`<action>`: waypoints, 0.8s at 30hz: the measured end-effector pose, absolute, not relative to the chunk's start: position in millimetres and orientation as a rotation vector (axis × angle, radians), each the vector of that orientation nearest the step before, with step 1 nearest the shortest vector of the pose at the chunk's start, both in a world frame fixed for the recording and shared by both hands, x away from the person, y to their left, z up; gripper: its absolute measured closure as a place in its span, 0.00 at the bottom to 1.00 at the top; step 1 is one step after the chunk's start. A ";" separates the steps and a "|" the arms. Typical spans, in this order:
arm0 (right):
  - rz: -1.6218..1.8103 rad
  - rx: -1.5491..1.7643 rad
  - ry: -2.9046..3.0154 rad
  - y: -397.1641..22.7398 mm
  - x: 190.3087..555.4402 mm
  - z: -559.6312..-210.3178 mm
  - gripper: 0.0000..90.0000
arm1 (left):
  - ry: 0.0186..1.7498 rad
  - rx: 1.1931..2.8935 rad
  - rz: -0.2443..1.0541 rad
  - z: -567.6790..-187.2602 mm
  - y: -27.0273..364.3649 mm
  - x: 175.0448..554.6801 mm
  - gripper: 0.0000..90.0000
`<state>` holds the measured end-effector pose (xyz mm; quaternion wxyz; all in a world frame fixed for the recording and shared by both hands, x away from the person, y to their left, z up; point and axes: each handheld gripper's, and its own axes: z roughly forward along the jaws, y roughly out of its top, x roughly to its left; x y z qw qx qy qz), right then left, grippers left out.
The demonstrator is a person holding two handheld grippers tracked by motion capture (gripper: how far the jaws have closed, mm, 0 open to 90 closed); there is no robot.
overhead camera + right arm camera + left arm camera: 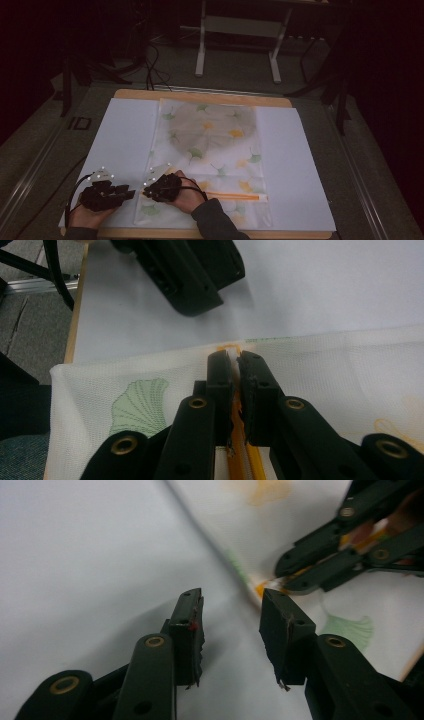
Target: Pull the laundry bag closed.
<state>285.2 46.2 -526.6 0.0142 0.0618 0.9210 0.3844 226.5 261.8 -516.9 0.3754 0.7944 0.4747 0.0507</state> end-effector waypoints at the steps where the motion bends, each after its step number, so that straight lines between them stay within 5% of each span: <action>1: 1.198 0.192 2.866 46.2 285.2 -526.5 0.93 | 1.206 2.025 0.112 -516.8 261.2 226.5 0.68; 24: 1.237 0.178 2.828 41.4 282.9 -518.8 0.94 | 1.157 2.041 -0.103 -530.5 244.0 236.2 0.73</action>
